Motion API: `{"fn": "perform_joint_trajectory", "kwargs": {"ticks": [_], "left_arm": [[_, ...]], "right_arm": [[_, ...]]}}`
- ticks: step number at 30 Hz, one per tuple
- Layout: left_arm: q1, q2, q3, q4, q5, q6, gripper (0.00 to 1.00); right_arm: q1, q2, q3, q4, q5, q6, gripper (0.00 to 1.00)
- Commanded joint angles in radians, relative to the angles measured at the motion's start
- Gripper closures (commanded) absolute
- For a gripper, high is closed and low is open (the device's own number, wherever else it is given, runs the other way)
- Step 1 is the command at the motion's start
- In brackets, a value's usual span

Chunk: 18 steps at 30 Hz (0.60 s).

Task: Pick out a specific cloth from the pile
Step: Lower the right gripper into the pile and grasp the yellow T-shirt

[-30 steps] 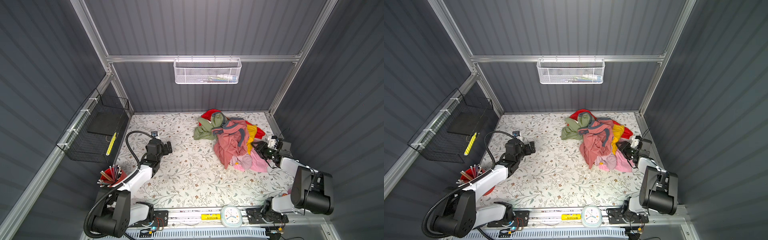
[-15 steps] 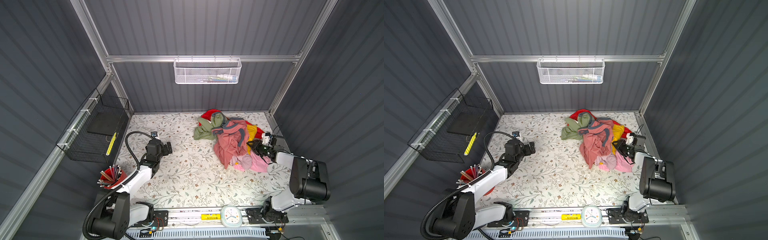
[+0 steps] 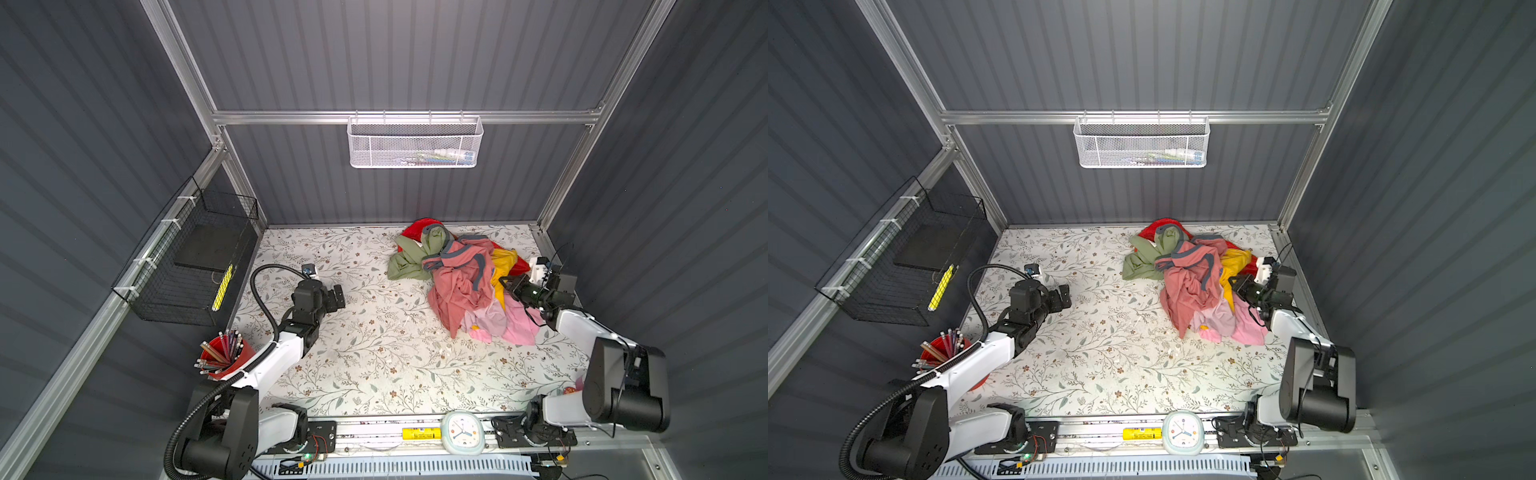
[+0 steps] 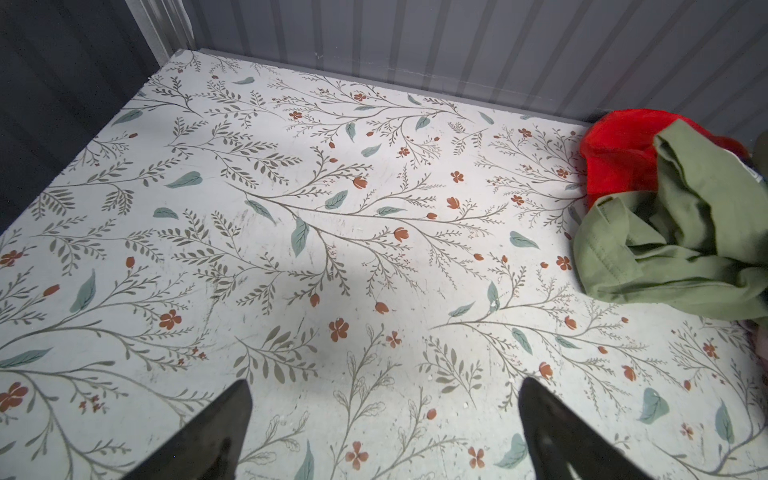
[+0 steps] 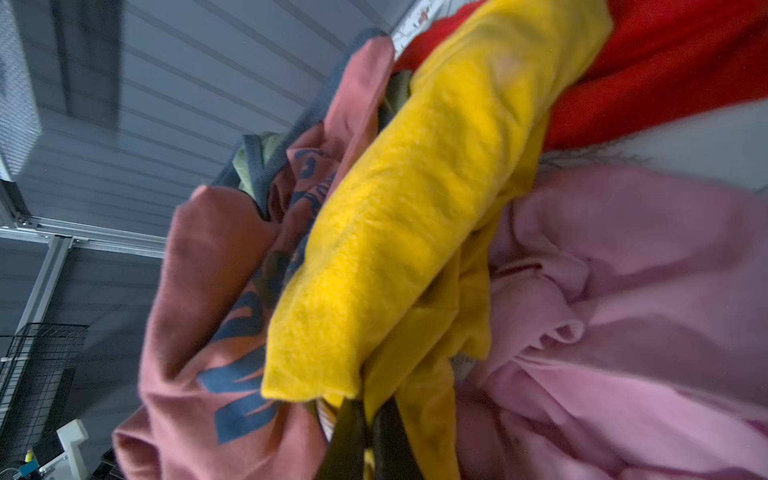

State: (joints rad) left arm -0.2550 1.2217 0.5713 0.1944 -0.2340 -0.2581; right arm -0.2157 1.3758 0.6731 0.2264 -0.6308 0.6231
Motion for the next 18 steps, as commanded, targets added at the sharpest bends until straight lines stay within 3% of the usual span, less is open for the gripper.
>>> {"fn": "perform_joint_trajectory", "kwargs": {"ticks": [1,18], "left_arm": [[-0.009,0.003,-0.004,-0.021,0.009,-0.002,0.00],[-0.044,0.074,0.036,-0.036,-0.010,0.011,0.00]], "right_arm": [[-0.004,-0.092,0.004,0.001,0.034,-0.013,1.00],[0.032,-0.301,0.183,-0.177,0.079,-0.084,1.00]]}}
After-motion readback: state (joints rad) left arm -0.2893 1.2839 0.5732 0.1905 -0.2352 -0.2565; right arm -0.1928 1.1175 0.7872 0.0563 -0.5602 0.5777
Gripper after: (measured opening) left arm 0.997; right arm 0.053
